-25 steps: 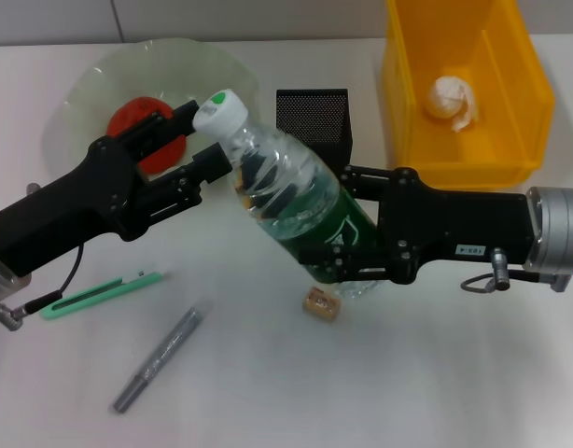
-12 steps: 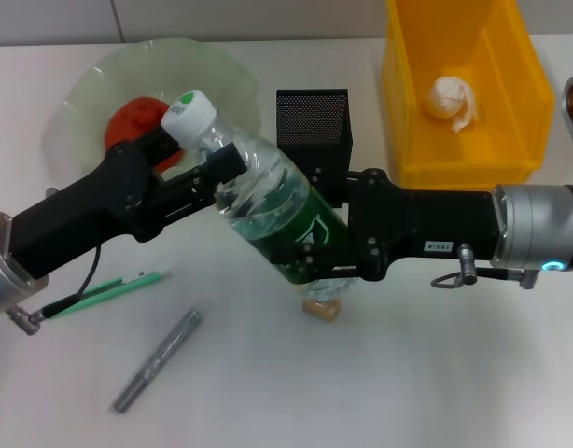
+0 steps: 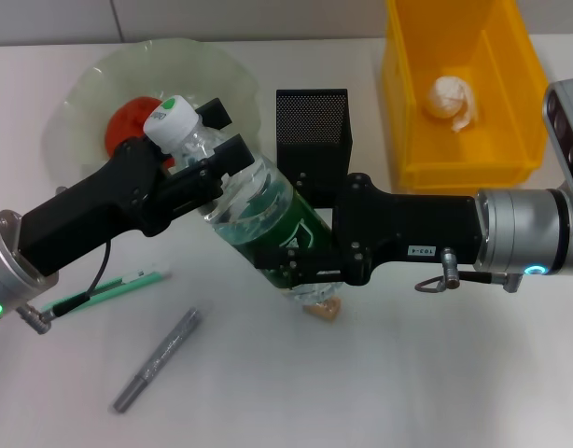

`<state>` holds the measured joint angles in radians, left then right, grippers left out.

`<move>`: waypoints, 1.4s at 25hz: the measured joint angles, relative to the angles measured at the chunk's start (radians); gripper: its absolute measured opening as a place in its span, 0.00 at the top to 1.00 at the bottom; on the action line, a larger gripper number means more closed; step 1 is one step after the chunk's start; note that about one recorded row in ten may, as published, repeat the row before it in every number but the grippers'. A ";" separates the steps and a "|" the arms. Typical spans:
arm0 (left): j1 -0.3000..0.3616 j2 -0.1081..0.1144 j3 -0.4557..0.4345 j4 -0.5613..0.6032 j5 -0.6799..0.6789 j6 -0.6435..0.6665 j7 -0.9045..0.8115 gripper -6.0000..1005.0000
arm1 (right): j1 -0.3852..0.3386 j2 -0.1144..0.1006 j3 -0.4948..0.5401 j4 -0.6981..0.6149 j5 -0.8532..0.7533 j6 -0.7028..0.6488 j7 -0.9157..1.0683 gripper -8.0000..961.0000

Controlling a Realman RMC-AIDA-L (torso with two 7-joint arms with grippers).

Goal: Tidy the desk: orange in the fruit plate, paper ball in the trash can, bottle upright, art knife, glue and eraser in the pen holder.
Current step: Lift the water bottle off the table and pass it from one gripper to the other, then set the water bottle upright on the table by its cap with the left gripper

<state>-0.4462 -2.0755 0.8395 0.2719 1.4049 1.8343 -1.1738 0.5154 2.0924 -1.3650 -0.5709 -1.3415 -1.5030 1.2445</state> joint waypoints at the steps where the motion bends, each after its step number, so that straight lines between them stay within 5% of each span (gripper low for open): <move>1: 0.000 0.000 0.001 0.000 0.000 0.001 0.000 0.25 | 0.000 0.000 0.000 0.000 0.000 0.000 0.000 0.21; 10: 0.003 -0.001 0.000 -0.005 -0.002 0.012 0.060 0.27 | 0.000 0.000 0.000 0.012 0.001 0.000 -0.001 0.21; 16: 0.003 -0.001 0.004 -0.013 -0.005 0.014 0.072 0.47 | 0.001 0.000 0.000 0.014 0.001 0.001 -0.002 0.21; 22: -0.003 -0.002 0.006 -0.019 -0.005 0.015 0.073 0.56 | 0.002 0.000 0.000 0.018 0.002 0.005 -0.003 0.20; 35: -0.003 -0.002 0.006 -0.022 0.000 0.019 0.071 0.56 | 0.032 0.000 -0.043 0.073 0.043 0.010 -0.050 0.16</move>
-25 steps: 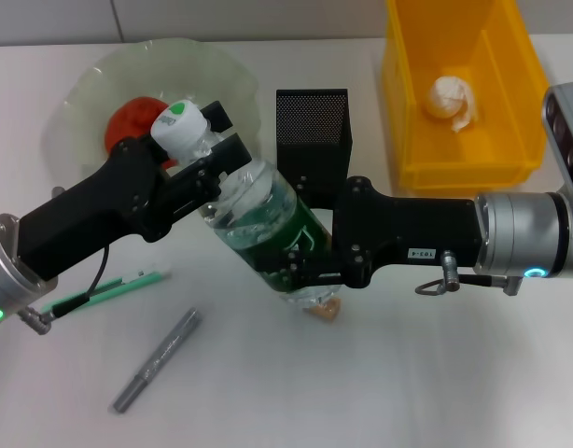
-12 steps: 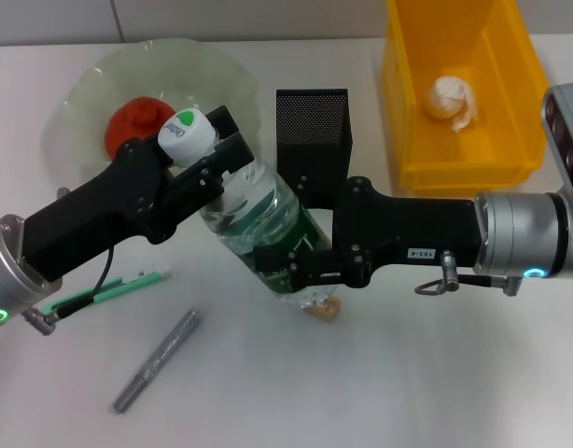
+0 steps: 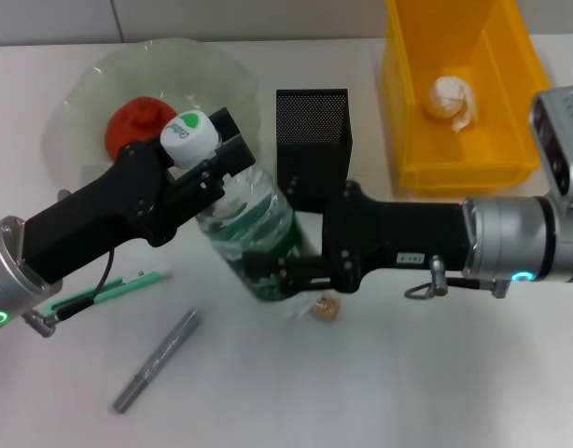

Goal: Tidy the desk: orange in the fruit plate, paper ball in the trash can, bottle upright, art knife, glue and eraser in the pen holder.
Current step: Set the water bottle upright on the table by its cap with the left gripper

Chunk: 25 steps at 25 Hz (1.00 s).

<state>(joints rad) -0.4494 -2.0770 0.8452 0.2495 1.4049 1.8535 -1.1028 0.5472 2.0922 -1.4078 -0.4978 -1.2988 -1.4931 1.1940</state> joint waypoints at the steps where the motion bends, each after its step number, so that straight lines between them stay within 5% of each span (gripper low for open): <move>1: 0.000 0.000 0.000 0.000 0.000 0.000 0.000 0.56 | 0.000 0.000 0.000 0.000 0.000 0.000 0.000 0.15; 20: -0.002 0.004 -0.009 0.012 -0.002 0.003 -0.006 0.56 | -0.011 0.000 0.003 -0.001 0.001 0.052 -0.016 0.12; 25: 0.039 0.015 -0.021 0.115 -0.003 0.002 -0.015 0.56 | -0.017 0.000 0.006 0.001 0.001 0.094 -0.017 0.12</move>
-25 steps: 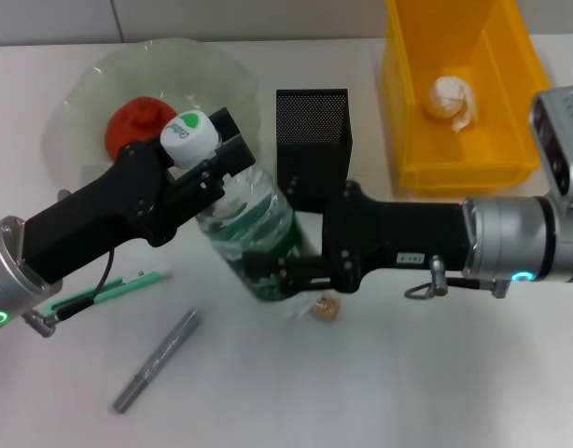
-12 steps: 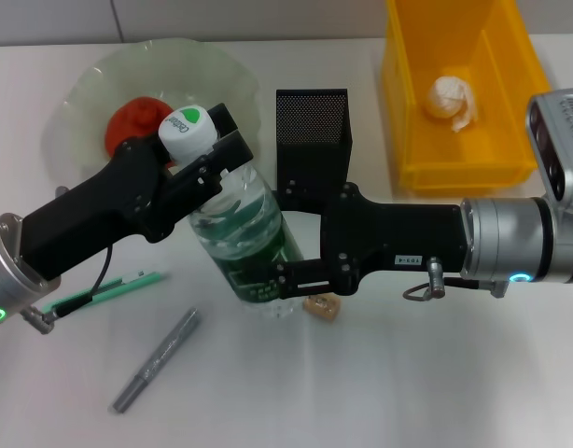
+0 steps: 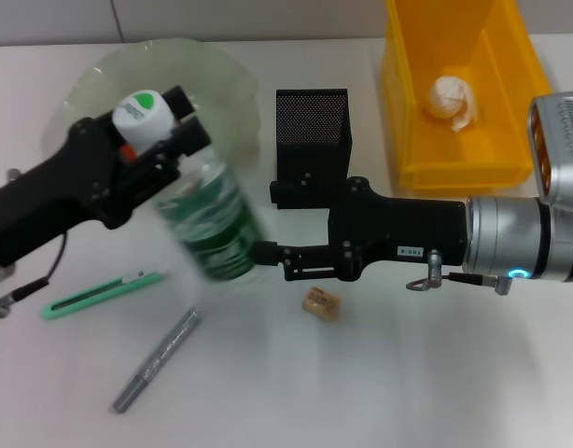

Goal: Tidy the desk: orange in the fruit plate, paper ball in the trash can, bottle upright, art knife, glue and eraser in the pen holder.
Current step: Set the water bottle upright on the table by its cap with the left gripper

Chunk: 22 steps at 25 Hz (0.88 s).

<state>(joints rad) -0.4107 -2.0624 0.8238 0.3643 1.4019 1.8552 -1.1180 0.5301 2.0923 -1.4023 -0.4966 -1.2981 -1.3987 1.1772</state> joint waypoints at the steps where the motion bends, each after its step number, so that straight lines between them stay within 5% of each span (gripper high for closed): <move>1: 0.021 0.003 -0.020 0.040 0.000 0.001 -0.019 0.56 | 0.000 0.000 0.000 0.000 0.000 0.000 0.000 0.12; 22: 0.131 0.065 -0.201 0.150 0.011 -0.199 0.079 0.56 | 0.001 0.000 -0.012 0.007 0.026 0.015 -0.010 0.12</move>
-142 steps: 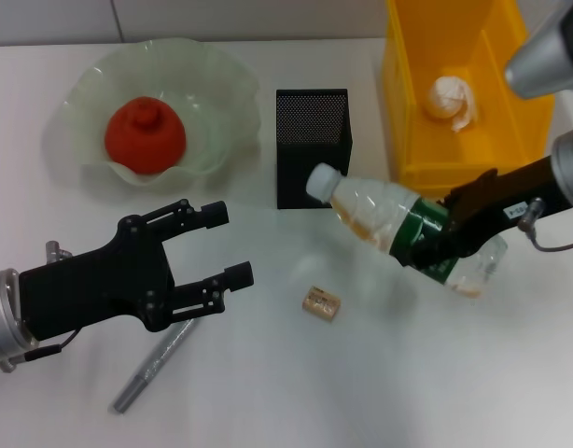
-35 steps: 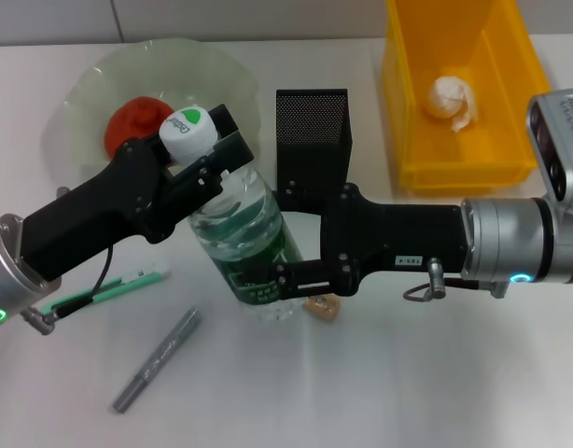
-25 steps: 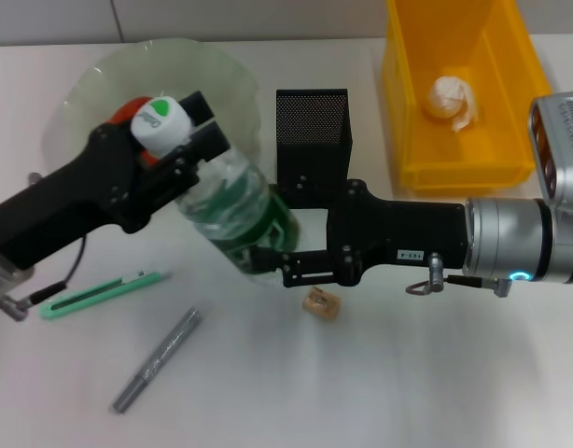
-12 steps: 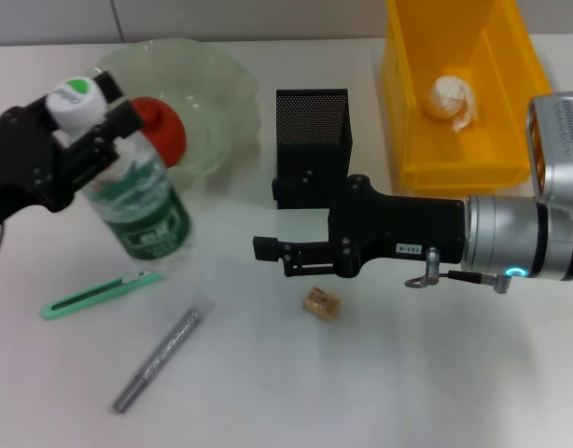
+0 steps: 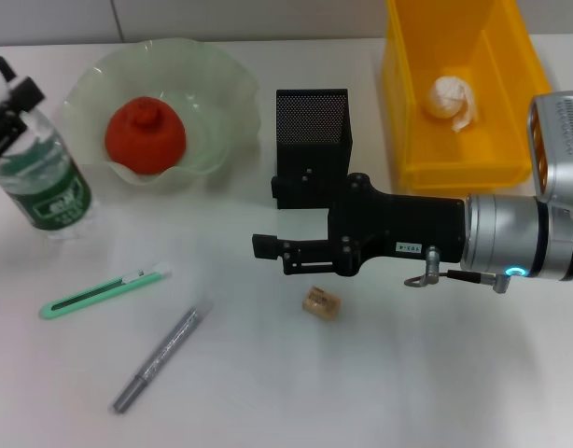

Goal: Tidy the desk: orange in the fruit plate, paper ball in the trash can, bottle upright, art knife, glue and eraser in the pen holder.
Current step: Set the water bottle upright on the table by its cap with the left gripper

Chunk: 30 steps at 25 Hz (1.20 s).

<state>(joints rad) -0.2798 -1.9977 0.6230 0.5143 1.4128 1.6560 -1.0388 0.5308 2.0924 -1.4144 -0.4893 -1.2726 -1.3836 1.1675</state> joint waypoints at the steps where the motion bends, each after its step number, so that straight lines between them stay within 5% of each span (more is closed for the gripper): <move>1: 0.000 0.000 -0.008 0.000 0.000 -0.009 0.001 0.56 | 0.000 0.000 -0.001 0.003 0.002 -0.002 0.000 0.12; 17: -0.034 -0.060 -0.042 -0.006 -0.007 -0.201 0.113 0.55 | 0.000 0.000 -0.002 0.023 0.011 -0.006 0.001 0.12; 30: -0.050 -0.069 -0.045 -0.048 -0.010 -0.266 0.148 0.54 | 0.007 0.000 -0.001 0.023 0.011 -0.002 0.002 0.12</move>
<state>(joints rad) -0.3298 -2.0663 0.5780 0.4662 1.4031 1.3901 -0.8912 0.5374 2.0924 -1.4158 -0.4662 -1.2620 -1.3857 1.1690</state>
